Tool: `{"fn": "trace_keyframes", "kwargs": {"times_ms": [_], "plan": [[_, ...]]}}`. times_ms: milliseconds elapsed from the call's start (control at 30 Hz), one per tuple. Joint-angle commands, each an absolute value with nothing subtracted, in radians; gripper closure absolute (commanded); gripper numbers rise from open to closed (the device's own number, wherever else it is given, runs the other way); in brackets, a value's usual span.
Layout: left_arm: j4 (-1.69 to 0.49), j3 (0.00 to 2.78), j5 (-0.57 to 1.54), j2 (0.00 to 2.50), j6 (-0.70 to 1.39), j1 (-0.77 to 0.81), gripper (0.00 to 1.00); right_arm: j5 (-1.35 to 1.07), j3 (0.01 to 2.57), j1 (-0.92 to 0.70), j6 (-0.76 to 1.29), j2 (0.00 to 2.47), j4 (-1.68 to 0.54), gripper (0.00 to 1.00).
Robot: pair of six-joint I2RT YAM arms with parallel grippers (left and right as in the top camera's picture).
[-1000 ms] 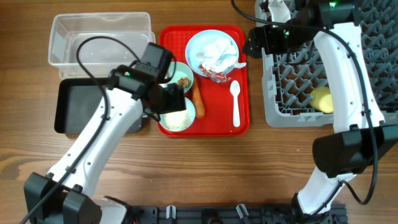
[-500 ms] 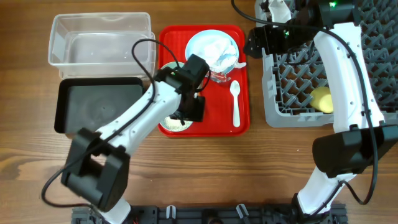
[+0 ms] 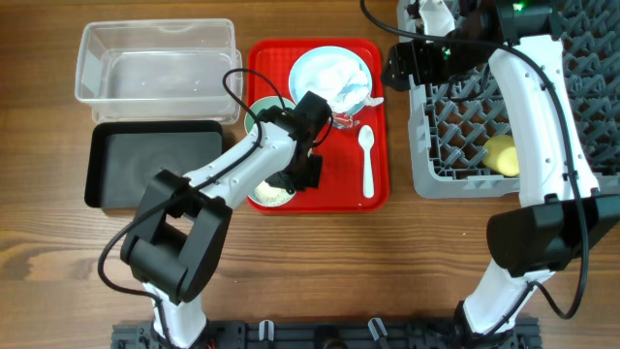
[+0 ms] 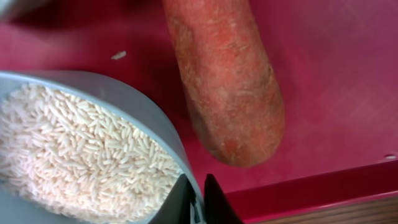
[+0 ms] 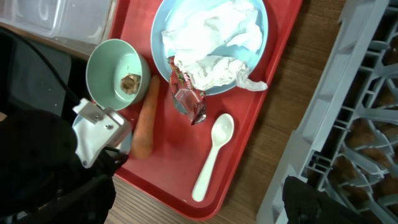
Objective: Sort waste into correct bins and load items into the dishwasher rack
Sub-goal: 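Grasp the light-blue rice bowl with the left gripper, then tip the rice bowl over the black tray to dump rice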
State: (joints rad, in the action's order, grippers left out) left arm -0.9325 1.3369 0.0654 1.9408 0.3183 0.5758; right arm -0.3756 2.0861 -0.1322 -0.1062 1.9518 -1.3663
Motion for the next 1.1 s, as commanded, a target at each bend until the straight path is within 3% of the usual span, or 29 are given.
{"fn": "trace_keyframes", "kwargs": {"times_ms": [0, 367, 533, 867, 1067], "plan": [[-0.933, 1.341, 0.058, 1.943, 0.318, 0.578, 0.96, -0.358, 2.099, -0.132, -0.105, 1.927, -1.364, 0.11], [-1.145, 1.497, 0.070, 1.760, 0.336, 0.568, 0.96, -0.355, 2.099, -0.132, -0.105, 1.927, -1.357, 0.01], [-1.171, 1.498, 0.094, 1.635, 0.371, 0.479, 0.96, -0.355, 2.099, -0.132, -0.105, 1.927, -1.348, 0.00], [-1.216, 1.491, 0.419, 1.598, 0.208, 0.066, 0.96, -0.355, 2.099, -0.132, -0.105, 1.927, -1.344, 0.00], [-1.273, 1.490, 0.718, 1.603, -0.099, -0.199, 0.96, -0.355, 2.099, -0.132, -0.105, 1.927, -1.344, 0.00]]}}
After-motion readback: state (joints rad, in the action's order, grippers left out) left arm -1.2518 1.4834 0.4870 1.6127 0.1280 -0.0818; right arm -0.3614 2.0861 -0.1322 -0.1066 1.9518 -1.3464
